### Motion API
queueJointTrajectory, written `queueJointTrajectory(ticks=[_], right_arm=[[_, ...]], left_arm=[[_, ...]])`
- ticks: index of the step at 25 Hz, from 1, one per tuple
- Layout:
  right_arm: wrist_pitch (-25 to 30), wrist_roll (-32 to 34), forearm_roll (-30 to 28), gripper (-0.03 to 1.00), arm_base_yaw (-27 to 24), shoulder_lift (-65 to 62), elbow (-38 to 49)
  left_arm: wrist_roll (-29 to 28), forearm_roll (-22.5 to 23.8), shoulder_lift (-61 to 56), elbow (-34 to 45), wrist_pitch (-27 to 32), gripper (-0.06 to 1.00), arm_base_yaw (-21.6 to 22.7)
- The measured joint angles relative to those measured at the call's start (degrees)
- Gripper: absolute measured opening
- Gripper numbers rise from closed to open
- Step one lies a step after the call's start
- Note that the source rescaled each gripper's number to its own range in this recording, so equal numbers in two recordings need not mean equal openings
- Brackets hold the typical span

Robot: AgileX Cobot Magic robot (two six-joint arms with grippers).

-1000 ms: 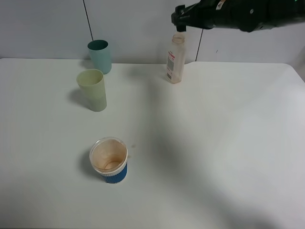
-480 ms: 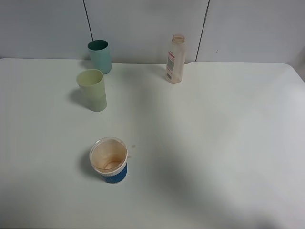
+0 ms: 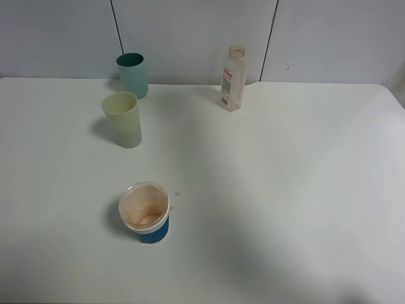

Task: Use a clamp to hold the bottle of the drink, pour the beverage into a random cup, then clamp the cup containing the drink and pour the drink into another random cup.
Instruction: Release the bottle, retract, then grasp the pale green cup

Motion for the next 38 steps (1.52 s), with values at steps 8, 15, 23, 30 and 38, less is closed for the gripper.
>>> queueJointTrajectory(ticks=[8,15,23,30,38], right_arm=[[7.92,0.88,-3.26,1.0,0.0,-2.96,0.0],[7.34,0.31,-3.33,1.0,0.0,-9.55,7.08],[7.74,-0.26,-3.23,1.0,-0.48,-21.45,19.76],[16.42,-0.21,-2.79,1.0,-0.48,-30.24,24.89],[33.94,3.32,-1.84,1.0,-0.48,-42.07,26.29]], left_arm=[[0.0,0.0,0.0,0.0,0.0,0.98,0.0],[0.0,0.0,0.0,0.0,0.0,0.98,0.0],[0.0,0.0,0.0,0.0,0.0,0.98,0.0],[0.0,0.0,0.0,0.0,0.0,0.98,0.0],[0.0,0.0,0.0,0.0,0.0,0.98,0.0]])
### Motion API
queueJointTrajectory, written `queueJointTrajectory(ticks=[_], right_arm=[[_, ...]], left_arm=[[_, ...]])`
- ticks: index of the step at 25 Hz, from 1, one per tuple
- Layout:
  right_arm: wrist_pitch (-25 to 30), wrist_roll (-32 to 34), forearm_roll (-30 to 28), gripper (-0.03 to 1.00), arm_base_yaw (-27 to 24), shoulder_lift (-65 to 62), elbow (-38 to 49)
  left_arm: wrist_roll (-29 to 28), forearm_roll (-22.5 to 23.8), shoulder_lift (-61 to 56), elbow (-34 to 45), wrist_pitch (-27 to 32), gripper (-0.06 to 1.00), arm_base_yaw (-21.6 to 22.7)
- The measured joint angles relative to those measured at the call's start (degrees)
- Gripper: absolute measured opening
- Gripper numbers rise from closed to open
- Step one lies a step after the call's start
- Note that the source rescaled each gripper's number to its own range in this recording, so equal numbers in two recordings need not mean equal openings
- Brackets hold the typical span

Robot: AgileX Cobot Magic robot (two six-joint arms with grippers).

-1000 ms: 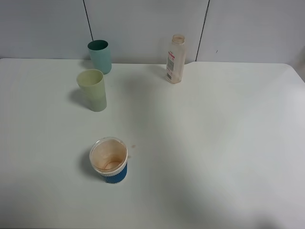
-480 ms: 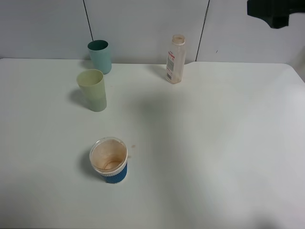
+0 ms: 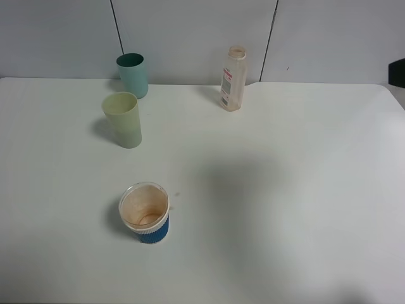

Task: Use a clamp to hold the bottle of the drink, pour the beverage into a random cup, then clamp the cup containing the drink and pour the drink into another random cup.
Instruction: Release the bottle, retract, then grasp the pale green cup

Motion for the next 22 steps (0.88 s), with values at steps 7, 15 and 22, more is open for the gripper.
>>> queueJointTrajectory(ticks=[7,15,22], right_arm=[[12.64,2.67,1.4,1.0,0.0,-9.54,0.0],[19.72,3.15,2.38,1.0,0.0,-17.75,2.7],[20.58,4.8,3.14,1.0,0.0,-24.21,11.25]], left_arm=[[0.0,0.0,0.0,0.0,0.0,0.98,0.0],[0.0,0.0,0.0,0.0,0.0,0.98,0.0],[0.0,0.0,0.0,0.0,0.0,0.98,0.0]])
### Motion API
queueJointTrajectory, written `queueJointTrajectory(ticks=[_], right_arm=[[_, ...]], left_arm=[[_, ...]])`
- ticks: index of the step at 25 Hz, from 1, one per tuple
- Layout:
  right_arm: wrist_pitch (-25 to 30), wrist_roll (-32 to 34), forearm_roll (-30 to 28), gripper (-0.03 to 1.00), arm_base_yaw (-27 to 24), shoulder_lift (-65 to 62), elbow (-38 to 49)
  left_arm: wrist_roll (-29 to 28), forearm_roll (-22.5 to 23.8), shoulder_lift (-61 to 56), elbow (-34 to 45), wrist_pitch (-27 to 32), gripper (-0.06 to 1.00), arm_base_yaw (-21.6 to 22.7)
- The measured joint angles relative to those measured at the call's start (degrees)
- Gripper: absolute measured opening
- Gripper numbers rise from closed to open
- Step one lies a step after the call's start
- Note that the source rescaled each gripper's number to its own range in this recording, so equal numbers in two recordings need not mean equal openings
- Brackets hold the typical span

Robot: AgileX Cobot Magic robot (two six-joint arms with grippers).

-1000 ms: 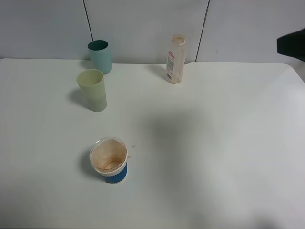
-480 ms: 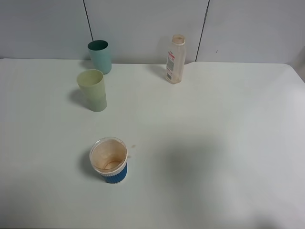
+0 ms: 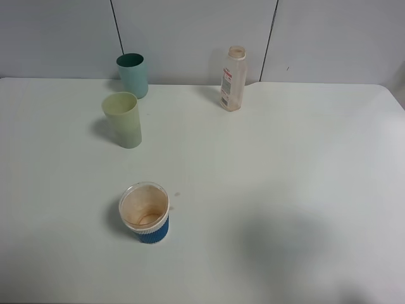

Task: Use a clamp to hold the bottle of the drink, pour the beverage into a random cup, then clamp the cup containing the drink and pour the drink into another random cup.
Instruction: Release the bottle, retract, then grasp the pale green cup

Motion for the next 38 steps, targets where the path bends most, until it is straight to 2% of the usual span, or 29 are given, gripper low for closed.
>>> queueJointTrajectory(ticks=[10,27,38], right_arm=[[-3.52,1.57,0.0,1.0,0.0,-4.69,5.14],[-3.67,4.17,-1.73,1.0,0.0,-4.97,5.28],[-3.86,4.81,-2.2,1.0,-1.06,-13.46,5.28]], left_arm=[[0.0,0.0,0.0,0.0,0.0,0.98,0.0],[0.0,0.0,0.0,0.0,0.0,0.98,0.0],[0.0,0.0,0.0,0.0,0.0,0.98,0.0]])
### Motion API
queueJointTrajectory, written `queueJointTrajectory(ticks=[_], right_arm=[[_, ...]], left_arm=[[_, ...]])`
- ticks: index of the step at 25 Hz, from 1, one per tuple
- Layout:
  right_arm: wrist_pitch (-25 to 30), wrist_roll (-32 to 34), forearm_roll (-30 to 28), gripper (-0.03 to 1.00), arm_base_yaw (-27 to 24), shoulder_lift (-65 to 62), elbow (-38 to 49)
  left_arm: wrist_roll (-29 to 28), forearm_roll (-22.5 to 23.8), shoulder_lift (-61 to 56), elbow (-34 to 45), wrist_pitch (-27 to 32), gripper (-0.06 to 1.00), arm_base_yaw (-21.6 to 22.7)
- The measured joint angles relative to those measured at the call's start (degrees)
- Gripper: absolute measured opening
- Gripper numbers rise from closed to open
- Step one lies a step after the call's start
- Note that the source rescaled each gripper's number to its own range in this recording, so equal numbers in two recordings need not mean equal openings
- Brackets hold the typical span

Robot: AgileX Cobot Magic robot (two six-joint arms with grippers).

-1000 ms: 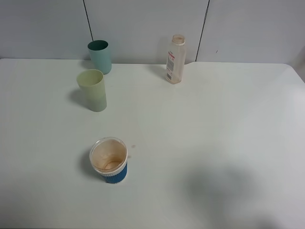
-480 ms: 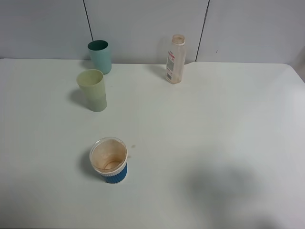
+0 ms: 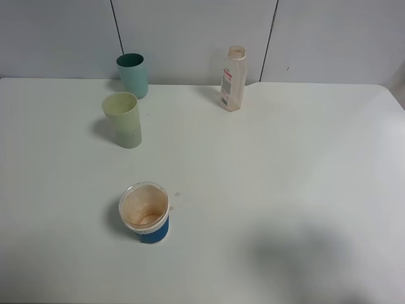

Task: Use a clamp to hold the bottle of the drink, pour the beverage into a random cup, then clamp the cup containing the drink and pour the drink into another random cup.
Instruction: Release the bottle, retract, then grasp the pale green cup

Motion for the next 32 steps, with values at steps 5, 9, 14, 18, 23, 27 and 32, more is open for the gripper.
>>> queueJointTrajectory(ticks=[5,9,14,18,23,27,32], right_arm=[[0.0,0.37,-0.34,1.0,-4.38,-0.1,0.0],[0.0,0.37,-0.34,1.0,-8.53,-0.1,0.0],[0.0,0.37,-0.34,1.0,-14.11,-0.1,0.0],[0.0,0.37,-0.34,1.0,-16.48,-0.1,0.0],[0.0,0.37,-0.34,1.0,-16.65,-0.1,0.0],[0.0,0.37,-0.34,1.0,-16.65,-0.1,0.0],[0.0,0.37,-0.34,1.0,-16.65,-0.1,0.0]], left_arm=[[0.0,0.0,0.0,0.0,0.0,0.98,0.0],[0.0,0.0,0.0,0.0,0.0,0.98,0.0],[0.0,0.0,0.0,0.0,0.0,0.98,0.0],[0.0,0.0,0.0,0.0,0.0,0.98,0.0],[0.0,0.0,0.0,0.0,0.0,0.98,0.0],[0.0,0.0,0.0,0.0,0.0,0.98,0.0],[0.0,0.0,0.0,0.0,0.0,0.98,0.0]])
